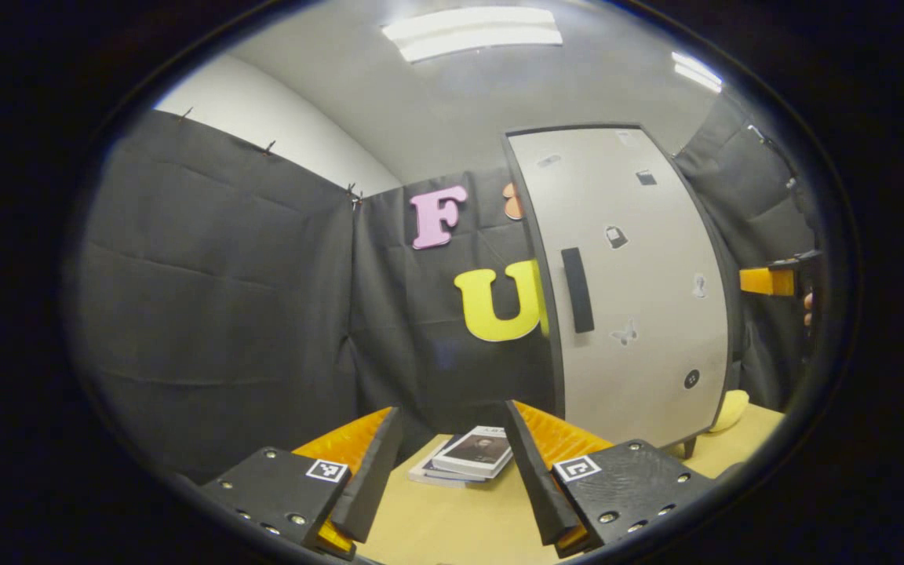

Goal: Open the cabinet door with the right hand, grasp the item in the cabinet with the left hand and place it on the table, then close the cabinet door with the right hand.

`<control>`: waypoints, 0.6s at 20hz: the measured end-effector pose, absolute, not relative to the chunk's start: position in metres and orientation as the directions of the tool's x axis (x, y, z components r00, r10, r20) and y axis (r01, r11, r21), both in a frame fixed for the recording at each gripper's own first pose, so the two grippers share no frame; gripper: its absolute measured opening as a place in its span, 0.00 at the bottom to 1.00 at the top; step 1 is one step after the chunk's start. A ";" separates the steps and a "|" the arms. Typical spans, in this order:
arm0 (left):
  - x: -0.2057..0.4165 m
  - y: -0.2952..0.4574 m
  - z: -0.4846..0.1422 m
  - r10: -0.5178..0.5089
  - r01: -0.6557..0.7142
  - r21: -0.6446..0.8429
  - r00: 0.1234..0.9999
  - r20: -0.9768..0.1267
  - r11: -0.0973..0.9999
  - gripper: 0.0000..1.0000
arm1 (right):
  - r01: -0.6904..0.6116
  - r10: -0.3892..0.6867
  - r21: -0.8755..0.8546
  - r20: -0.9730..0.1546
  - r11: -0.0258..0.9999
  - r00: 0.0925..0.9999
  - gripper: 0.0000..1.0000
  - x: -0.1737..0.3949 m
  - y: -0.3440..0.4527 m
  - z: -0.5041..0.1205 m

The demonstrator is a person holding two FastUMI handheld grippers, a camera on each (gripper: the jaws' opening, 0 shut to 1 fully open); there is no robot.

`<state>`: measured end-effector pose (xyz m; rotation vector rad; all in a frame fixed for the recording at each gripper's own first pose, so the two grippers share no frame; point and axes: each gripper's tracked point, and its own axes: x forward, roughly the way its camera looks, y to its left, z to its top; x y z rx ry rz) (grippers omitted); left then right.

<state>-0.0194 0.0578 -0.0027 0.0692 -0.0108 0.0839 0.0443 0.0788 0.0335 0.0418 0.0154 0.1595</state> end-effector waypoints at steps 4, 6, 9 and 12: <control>-0.024 0.082 -0.009 0.122 -0.122 0.078 0.993 0.001 0.989 0.79 | -0.206 0.207 0.054 -0.010 0.977 0.978 0.95 0.058 0.112 0.042; -0.024 0.093 -0.012 0.142 -0.141 0.084 0.990 -0.006 0.986 0.80 | -0.232 0.233 0.058 -0.011 0.971 0.972 0.95 0.064 0.131 0.046; -0.030 0.112 -0.014 0.172 -0.171 0.092 0.985 -0.008 0.981 0.79 | -0.267 0.268 0.062 -0.002 0.962 0.964 0.95 0.072 0.160 0.055; -0.036 0.133 -0.018 0.204 -0.201 0.100 0.979 -0.014 0.974 0.80 | -0.299 0.299 0.069 0.007 0.952 0.954 0.95 0.081 0.189 0.063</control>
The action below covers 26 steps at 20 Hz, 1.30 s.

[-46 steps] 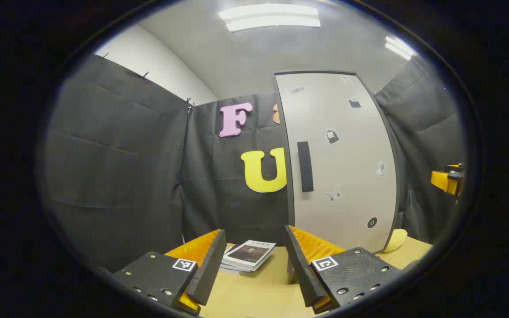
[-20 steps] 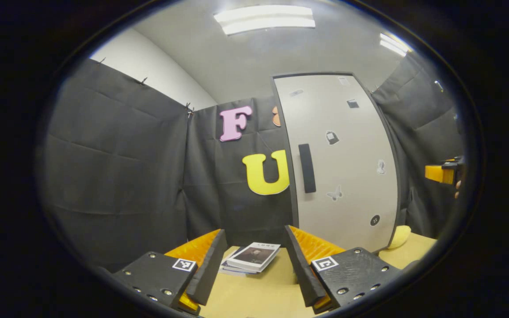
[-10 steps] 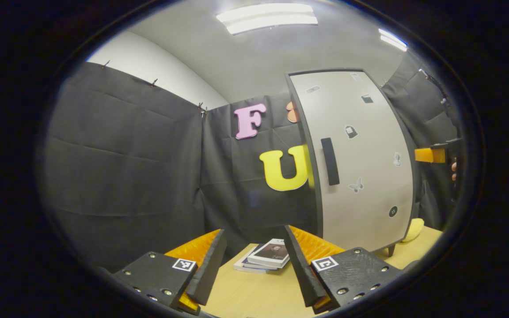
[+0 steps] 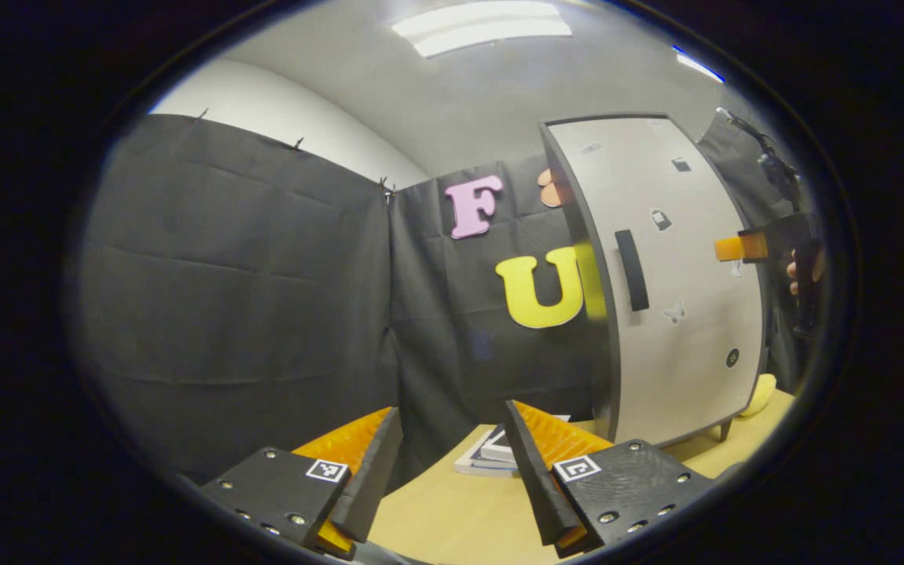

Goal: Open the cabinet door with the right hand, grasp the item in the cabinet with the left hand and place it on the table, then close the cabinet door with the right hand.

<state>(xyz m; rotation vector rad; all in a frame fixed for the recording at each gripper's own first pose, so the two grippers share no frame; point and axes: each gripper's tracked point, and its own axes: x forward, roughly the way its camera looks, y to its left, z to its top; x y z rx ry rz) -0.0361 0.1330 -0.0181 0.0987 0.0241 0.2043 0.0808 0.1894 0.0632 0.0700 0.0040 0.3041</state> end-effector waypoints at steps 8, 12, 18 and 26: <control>-0.050 0.179 -0.028 0.272 -0.268 0.103 0.962 -0.031 0.958 0.79 | -0.341 0.341 0.068 0.013 0.938 0.940 0.95 0.100 0.250 0.077; -0.053 0.196 -0.037 0.296 -0.290 0.102 0.954 -0.046 0.952 0.79 | -0.351 0.352 0.067 0.005 0.934 0.936 0.95 0.110 0.275 0.077; -0.057 0.219 -0.050 0.323 -0.316 0.096 0.944 -0.071 0.944 0.79 | -0.357 0.360 0.079 -0.028 0.931 0.933 0.95 0.132 0.310 0.071; -0.058 0.240 -0.058 0.327 -0.318 0.106 0.941 -0.085 0.942 0.79 | -0.348 0.358 0.097 -0.120 0.932 0.926 0.86 0.154 0.344 0.047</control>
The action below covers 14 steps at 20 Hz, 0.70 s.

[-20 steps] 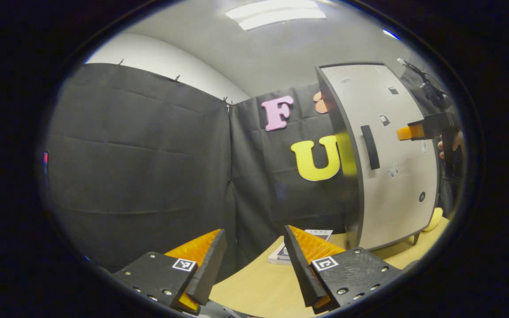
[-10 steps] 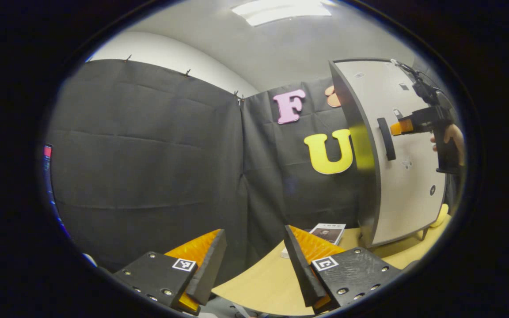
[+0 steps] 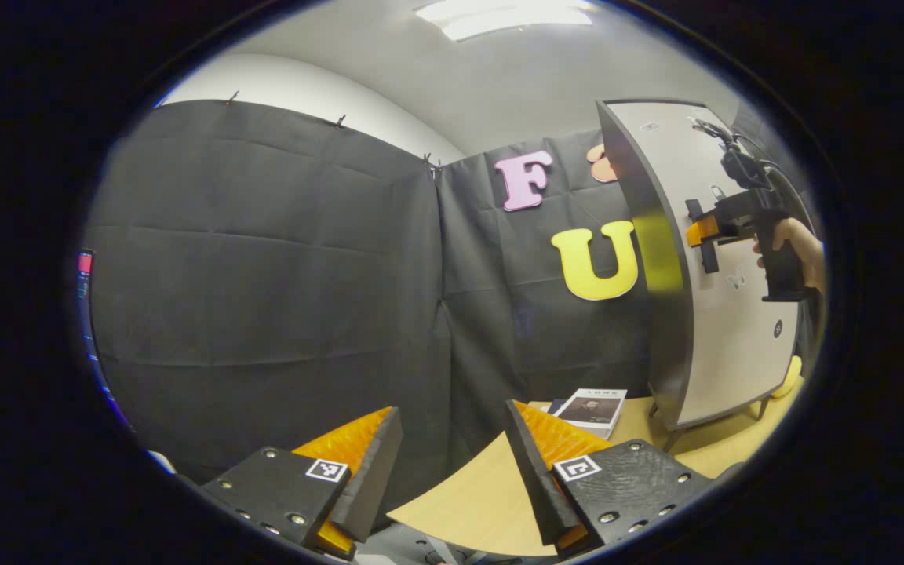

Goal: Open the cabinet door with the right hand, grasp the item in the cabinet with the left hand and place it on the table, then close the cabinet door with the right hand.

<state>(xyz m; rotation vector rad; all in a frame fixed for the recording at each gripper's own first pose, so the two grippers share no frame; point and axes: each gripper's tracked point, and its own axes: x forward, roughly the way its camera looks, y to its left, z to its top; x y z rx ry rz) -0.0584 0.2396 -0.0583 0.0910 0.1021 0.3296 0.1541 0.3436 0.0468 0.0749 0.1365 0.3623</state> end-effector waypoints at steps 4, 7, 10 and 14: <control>-0.062 0.247 -0.061 0.328 -0.319 0.101 0.941 -0.087 0.942 0.80 | -0.323 0.336 0.100 -0.154 0.941 0.929 0.75 0.160 0.348 0.041; -0.062 0.251 -0.064 0.325 -0.317 0.096 0.941 -0.089 0.944 0.80 | -0.276 0.291 0.109 -0.162 0.955 0.943 0.34 0.167 0.343 0.040; -0.059 0.248 -0.063 0.314 -0.307 0.087 0.946 -0.087 0.948 0.80 | -0.273 0.285 0.093 -0.181 0.958 0.941 0.33 0.167 0.341 0.039; -0.053 0.242 -0.061 0.294 -0.288 0.083 0.953 -0.073 0.954 0.80 | -0.298 0.314 0.111 -0.187 0.948 0.931 0.17 0.164 0.342 0.040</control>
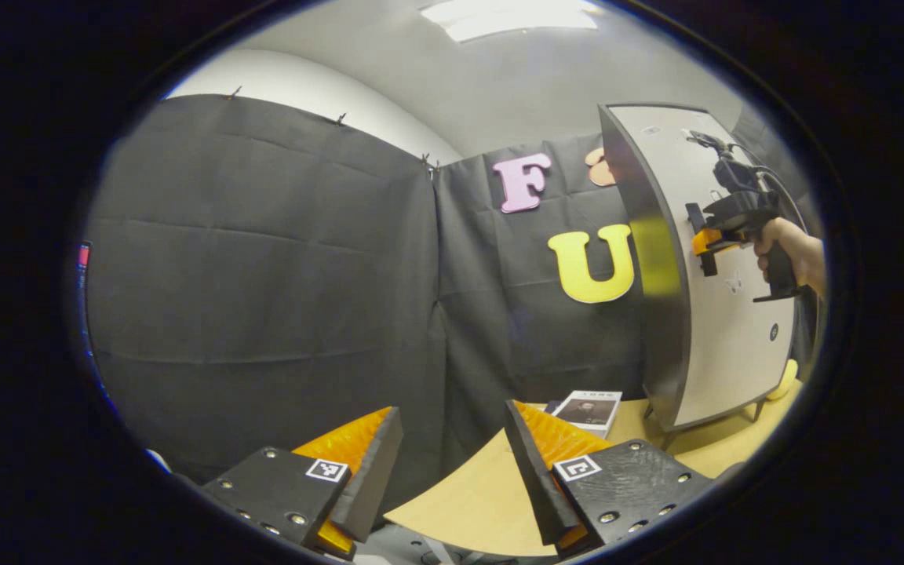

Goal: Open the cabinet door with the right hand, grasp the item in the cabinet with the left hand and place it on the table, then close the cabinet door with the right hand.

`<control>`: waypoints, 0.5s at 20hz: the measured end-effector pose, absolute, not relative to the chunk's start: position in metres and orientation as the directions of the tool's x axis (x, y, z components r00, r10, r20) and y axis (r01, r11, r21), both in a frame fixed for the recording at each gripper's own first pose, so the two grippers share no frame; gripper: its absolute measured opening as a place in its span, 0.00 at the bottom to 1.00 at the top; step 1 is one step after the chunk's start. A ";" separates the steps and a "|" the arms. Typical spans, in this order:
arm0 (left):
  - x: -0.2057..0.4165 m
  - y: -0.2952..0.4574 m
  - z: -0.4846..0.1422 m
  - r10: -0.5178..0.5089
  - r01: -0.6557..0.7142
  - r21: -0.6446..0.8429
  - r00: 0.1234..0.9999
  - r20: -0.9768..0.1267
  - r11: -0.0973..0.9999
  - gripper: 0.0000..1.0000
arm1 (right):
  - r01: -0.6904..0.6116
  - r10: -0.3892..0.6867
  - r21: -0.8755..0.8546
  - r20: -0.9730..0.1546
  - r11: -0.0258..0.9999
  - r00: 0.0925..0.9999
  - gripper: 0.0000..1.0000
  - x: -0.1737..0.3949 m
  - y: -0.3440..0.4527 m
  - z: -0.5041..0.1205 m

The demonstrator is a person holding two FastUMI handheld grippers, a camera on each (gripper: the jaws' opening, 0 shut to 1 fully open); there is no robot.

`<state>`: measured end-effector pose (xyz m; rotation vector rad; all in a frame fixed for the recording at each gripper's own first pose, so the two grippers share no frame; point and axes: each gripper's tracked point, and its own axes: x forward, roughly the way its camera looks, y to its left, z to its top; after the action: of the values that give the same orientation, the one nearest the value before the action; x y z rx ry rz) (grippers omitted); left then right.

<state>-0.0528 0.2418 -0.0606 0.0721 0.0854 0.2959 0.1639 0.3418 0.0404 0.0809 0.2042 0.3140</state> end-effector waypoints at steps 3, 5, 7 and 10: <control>-0.045 0.238 -0.061 0.280 -0.275 0.083 0.957 -0.069 0.958 0.80 | -0.318 0.334 0.111 -0.193 0.942 0.923 0.15 0.156 0.341 0.042; -0.039 0.234 -0.060 0.271 -0.266 0.077 0.961 -0.064 0.961 0.80 | -0.336 0.354 0.123 -0.188 0.934 0.916 0.17 0.148 0.341 0.046; -0.037 0.226 -0.058 0.252 -0.248 0.072 0.966 -0.060 0.966 0.80 | -0.359 0.378 0.128 -0.191 0.924 0.906 0.17 0.148 0.338 0.044; -0.035 0.211 -0.050 0.217 -0.213 0.071 0.975 -0.047 0.974 0.80 | -0.393 0.412 0.129 -0.203 0.911 0.888 0.17 0.137 0.335 0.047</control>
<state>-0.0345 0.2111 -0.0499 0.0654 0.0547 0.2168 0.1370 0.3350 0.0471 0.0850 0.2295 0.4186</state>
